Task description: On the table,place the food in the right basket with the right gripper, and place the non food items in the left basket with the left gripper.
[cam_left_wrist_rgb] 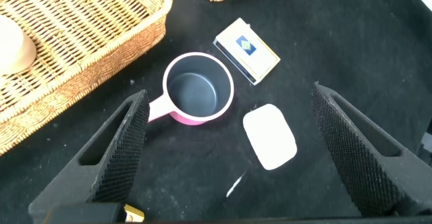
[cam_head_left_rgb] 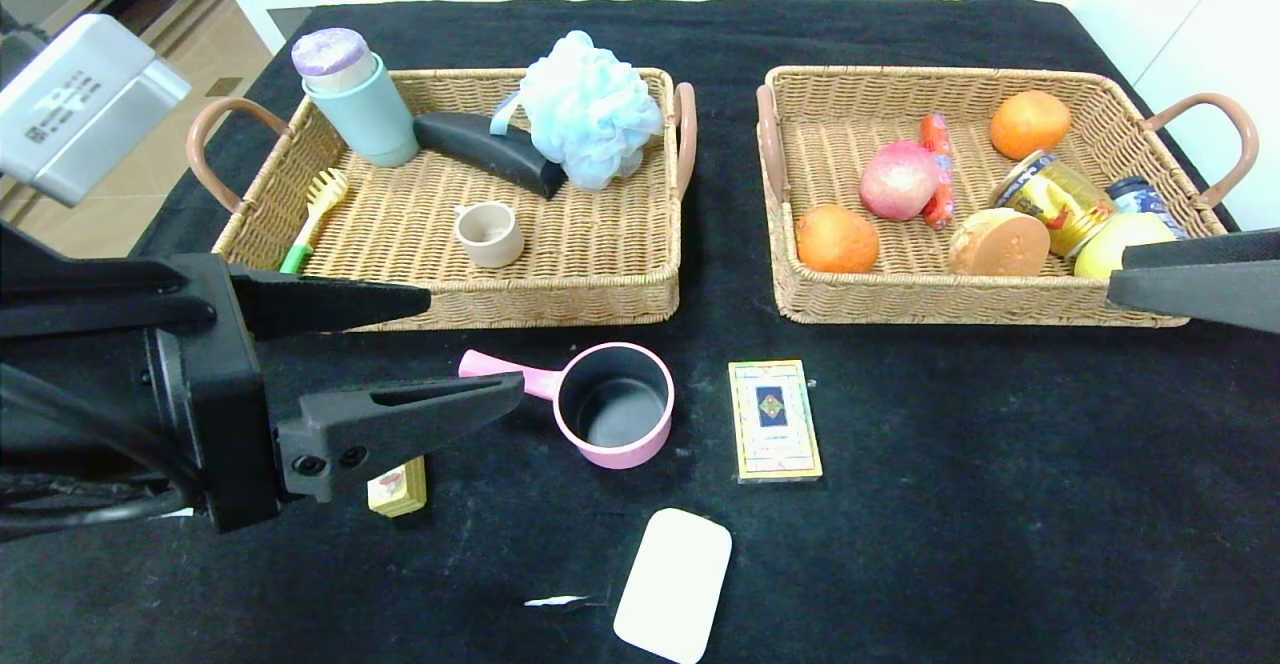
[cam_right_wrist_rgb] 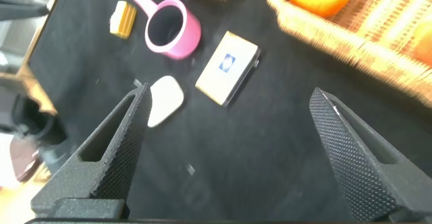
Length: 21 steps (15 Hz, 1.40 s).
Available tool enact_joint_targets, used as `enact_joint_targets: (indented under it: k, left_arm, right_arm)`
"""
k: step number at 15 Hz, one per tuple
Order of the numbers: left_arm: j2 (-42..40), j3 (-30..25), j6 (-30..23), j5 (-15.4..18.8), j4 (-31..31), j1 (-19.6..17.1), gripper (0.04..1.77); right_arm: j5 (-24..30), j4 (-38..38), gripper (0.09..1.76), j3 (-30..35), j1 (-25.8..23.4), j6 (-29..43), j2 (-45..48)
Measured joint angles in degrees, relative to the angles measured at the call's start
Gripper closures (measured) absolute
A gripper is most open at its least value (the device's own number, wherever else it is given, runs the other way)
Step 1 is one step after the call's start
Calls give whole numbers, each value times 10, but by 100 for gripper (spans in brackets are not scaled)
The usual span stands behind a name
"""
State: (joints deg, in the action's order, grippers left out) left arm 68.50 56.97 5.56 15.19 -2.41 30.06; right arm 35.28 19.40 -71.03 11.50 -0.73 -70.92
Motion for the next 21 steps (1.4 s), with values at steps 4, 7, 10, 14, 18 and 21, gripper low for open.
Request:
enact_joint_targets:
  k: [4,7,10,14,18,21]
  left_arm:
    - [0,0,0,0,0,0,9]
    - [0,-1,0,0,0,0,9]
    - [-1,0,-1,-1,-11,0,9]
    - [0,28,-4,-25,-81,0,9]
    - [5,80,-7,-88,-184,0,9]
    - [12,121,-19,-173,-277,0,9]
  right_arm:
    - [-31,-19,15,25,0,1,8]
    - [-33,-19,15,29,-2,2,2]
    - [-32,-19,15,32,-3,2,-2]
    - [-34,-20,15,36,-5,2,-6]
    - [-34,-21,15,37,-15,-2,-7]
    - [-34,-21,15,37,-16,-1,-5]
